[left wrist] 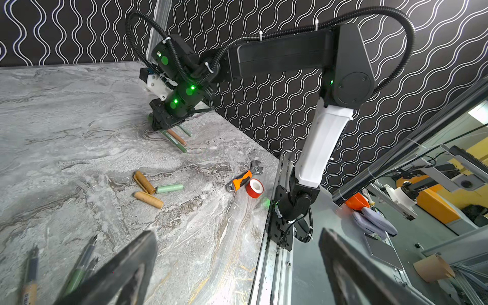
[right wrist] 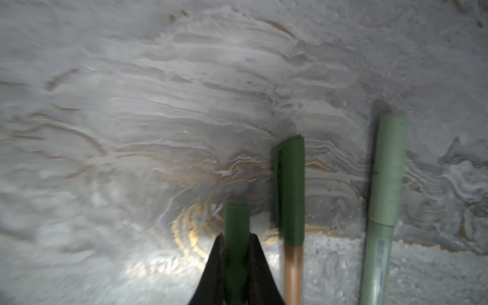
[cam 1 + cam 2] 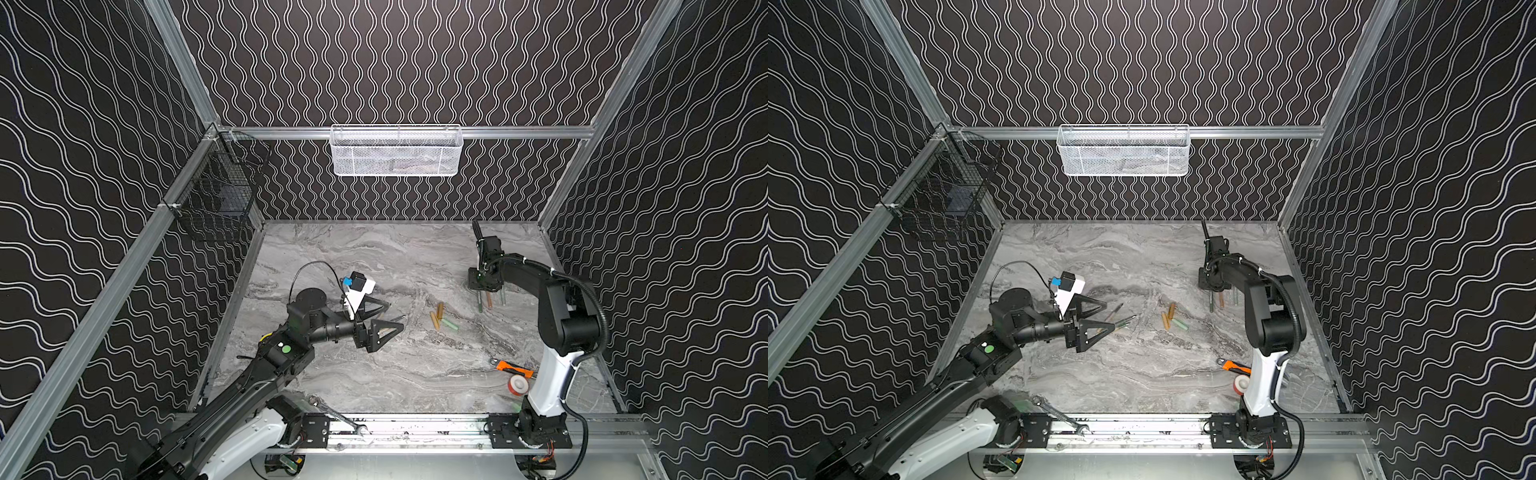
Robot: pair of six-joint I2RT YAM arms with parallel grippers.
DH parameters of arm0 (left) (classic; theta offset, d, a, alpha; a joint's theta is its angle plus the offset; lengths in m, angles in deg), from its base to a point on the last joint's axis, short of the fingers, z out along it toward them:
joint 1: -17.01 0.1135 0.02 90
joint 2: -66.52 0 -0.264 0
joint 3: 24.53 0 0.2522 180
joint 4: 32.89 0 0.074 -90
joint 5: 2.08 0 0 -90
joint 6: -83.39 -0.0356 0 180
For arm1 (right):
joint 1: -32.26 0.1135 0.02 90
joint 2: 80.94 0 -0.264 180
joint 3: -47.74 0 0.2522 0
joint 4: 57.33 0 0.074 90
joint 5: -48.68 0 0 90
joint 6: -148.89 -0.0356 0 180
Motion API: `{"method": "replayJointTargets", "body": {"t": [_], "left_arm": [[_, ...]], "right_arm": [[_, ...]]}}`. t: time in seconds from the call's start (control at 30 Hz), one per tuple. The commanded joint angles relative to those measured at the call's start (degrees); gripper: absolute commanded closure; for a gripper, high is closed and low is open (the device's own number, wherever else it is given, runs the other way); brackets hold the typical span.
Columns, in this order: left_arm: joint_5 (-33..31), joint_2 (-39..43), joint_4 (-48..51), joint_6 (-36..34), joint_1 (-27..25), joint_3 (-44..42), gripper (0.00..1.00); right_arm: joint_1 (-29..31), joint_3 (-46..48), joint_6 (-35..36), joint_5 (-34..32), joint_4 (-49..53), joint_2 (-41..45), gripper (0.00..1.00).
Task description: Insert the pens into the pen caps
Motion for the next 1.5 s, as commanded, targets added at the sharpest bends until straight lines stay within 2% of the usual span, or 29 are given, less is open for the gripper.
{"method": "replayJointTargets", "body": {"t": [0.0,0.2,0.4,0.5,0.63,0.83,0.97,1.1,1.27,1.47], "left_arm": [[-0.32,-0.38,-1.43,-1.03,0.02,-0.16,0.02],[-0.46,-0.68,-1.56,-0.94,0.06,-0.15,0.01],[-0.69,-0.22,-1.61,-0.76,0.07,-0.46,0.01],[-1.23,-0.36,-0.86,-0.79,-0.02,-0.18,0.01],[-3.34,-0.26,1.57,-1.28,0.01,0.06,0.01],[-5.79,-0.50,4.49,-1.39,0.05,0.18,0.01],[-7.57,-0.36,5.90,-1.25,0.06,0.09,0.01],[-16.60,0.85,12.10,-2.02,0.04,0.80,0.01],[-32.18,4.32,21.57,-1.43,0.06,1.29,0.01],[-42.11,6.58,28.20,-0.60,-0.01,1.47,0.01]], "right_arm": [[-0.07,-2.43,1.80,-6.26,3.75,-1.90,0.87],[-0.05,-3.58,2.28,-8.81,4.86,-3.02,0.77],[0.17,-3.44,2.61,-8.84,5.23,-1.02,0.66],[1.00,-2.97,2.68,-8.55,5.36,1.07,0.64],[2.13,0.72,2.46,-3.57,3.48,7.33,0.59],[3.35,9.31,0.34,10.98,-0.17,15.48,0.54],[7.94,15.14,-0.12,17.11,-3.81,20.79,0.52],[14.07,18.55,-1.66,21.79,-7.45,23.57,0.49],[22.14,21.50,-7.52,27.99,-13.07,22.02,0.47],[28.34,21.85,-15.12,27.97,-19.18,17.78,0.46]]}}
